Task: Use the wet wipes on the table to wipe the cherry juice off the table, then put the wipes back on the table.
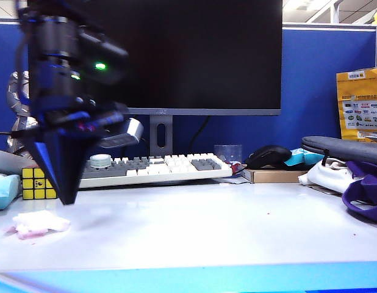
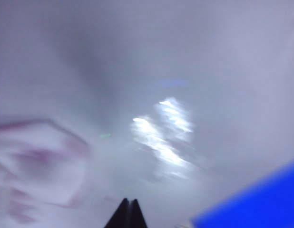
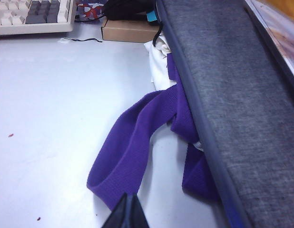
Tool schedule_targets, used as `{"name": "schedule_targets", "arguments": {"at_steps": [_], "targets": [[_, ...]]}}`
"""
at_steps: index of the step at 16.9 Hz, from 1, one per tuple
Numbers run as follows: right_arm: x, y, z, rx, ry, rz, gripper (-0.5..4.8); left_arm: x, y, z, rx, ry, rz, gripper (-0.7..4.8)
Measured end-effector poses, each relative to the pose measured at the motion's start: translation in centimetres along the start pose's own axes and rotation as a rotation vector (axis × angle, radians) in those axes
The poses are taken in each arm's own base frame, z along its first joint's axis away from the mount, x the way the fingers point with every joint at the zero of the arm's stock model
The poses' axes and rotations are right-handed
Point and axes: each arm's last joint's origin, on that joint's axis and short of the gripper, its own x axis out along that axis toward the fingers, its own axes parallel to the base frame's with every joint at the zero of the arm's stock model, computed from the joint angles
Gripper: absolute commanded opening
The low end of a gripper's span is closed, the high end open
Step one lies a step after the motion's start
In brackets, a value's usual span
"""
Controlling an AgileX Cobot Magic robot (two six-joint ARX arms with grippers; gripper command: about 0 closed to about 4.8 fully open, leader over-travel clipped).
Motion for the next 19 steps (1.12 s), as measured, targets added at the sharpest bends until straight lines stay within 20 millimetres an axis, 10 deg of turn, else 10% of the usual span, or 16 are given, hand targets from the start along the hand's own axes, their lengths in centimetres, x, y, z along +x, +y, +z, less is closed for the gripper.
{"name": "schedule_targets", "arguments": {"at_steps": [4,10,19], "targets": [[0.0,0.0,0.0,0.000,0.000,0.000,-0.01,1.5,1.7,0.4,-0.044,0.046,0.192,0.78],[0.0,0.0,0.0,0.000,0.000,0.000,-0.01,2.9,2.6,1.1,-0.074,0.031,0.196,-0.06],[0.0,0.0,0.0,0.000,0.000,0.000,-0.01,4.6,-1.4,-1.3,0.006,0.173,-0.333,-0.06]]}}
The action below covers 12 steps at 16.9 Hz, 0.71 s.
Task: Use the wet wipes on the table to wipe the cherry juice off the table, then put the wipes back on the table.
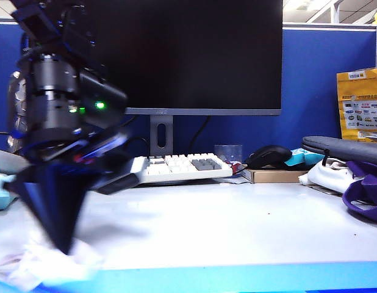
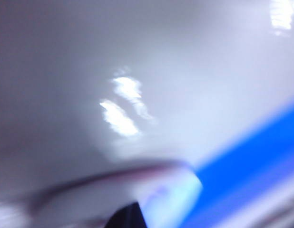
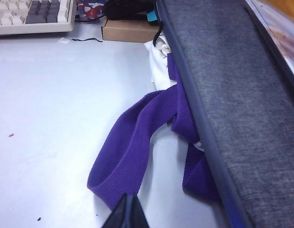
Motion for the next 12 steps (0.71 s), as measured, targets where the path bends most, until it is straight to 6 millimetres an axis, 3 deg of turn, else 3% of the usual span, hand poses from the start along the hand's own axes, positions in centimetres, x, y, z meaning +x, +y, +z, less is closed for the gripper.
{"name": "schedule_targets", "arguments": {"at_steps": [4,8,10,12], "targets": [[0.0,0.0,0.0,0.000,0.000,0.000,-0.01,-0.3,-0.9,0.9,0.046,-0.086,-0.117,-0.06],[0.0,0.0,0.0,0.000,0.000,0.000,-0.01,-1.1,-0.1,1.2,-0.010,-0.105,0.241,-0.05],[0.0,0.0,0.0,0.000,0.000,0.000,-0.01,-2.0,0.1,0.7,-0.021,-0.099,0.281,0.44],[0.0,0.0,0.0,0.000,0.000,0.000,-0.01,-4.3,-0.8,0.3,-0.004,-0.172,0.282,0.87]]}}
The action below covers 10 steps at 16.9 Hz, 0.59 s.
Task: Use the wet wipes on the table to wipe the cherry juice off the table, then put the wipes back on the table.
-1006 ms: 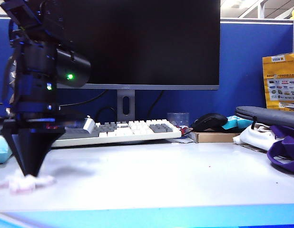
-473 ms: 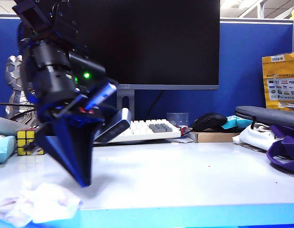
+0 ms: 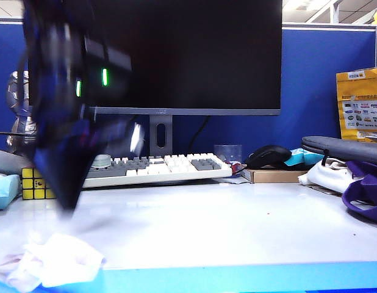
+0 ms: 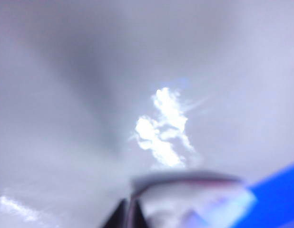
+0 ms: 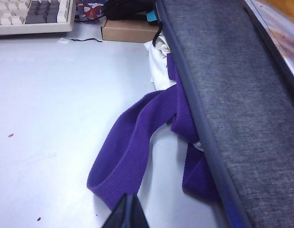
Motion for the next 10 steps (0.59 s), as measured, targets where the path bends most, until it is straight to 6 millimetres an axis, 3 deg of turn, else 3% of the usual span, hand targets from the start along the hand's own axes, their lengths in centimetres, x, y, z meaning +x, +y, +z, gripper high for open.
{"name": "schedule_targets", "arguments": {"at_steps": [2,7,10], "targets": [[0.0,0.0,0.0,0.000,0.000,0.000,-0.01,-2.0,-0.3,-0.1,0.011,-0.021,0.000,0.89],[0.0,0.0,0.0,0.000,0.000,0.000,-0.01,-2.4,-0.9,-2.4,0.030,0.214,-0.099,0.95],[0.0,0.0,0.0,0.000,0.000,0.000,-0.01,-2.3,-1.7,-2.0,0.067,0.167,-0.203,1.76]]}}
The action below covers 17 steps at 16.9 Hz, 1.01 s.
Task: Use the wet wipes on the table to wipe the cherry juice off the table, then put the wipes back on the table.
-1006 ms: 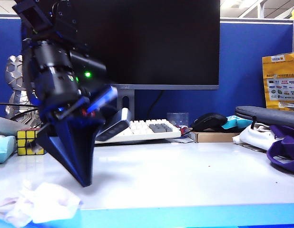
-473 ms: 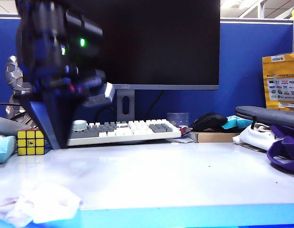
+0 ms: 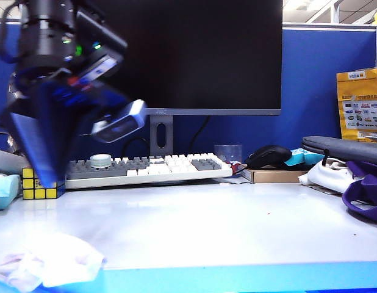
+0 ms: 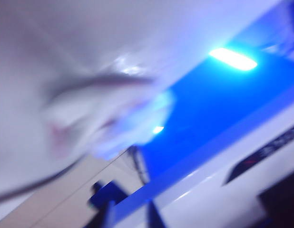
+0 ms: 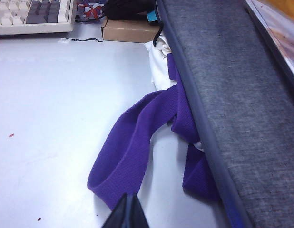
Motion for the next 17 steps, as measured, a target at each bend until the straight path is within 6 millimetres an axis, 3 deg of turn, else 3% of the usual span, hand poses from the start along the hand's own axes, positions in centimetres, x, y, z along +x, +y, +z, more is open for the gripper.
{"name": "schedule_targets", "arguments": {"at_steps": [3,7,14,15,17], "targets": [[0.0,0.0,0.0,0.000,0.000,0.000,-0.01,1.1,-0.8,0.3,0.041,0.008,-0.010,1.87],[0.0,0.0,0.0,0.000,0.000,0.000,-0.01,3.2,0.3,0.3,0.015,0.076,0.049,1.87],[0.0,0.0,0.0,0.000,0.000,0.000,-0.01,5.7,1.3,1.4,-0.009,-0.003,0.075,1.81],[0.0,0.0,0.0,0.000,0.000,0.000,-0.01,5.8,1.3,1.5,-0.015,-0.003,0.075,1.67],[0.0,0.0,0.0,0.000,0.000,0.000,-0.01,6.1,1.5,1.8,-0.027,0.008,0.098,-0.03]]}}
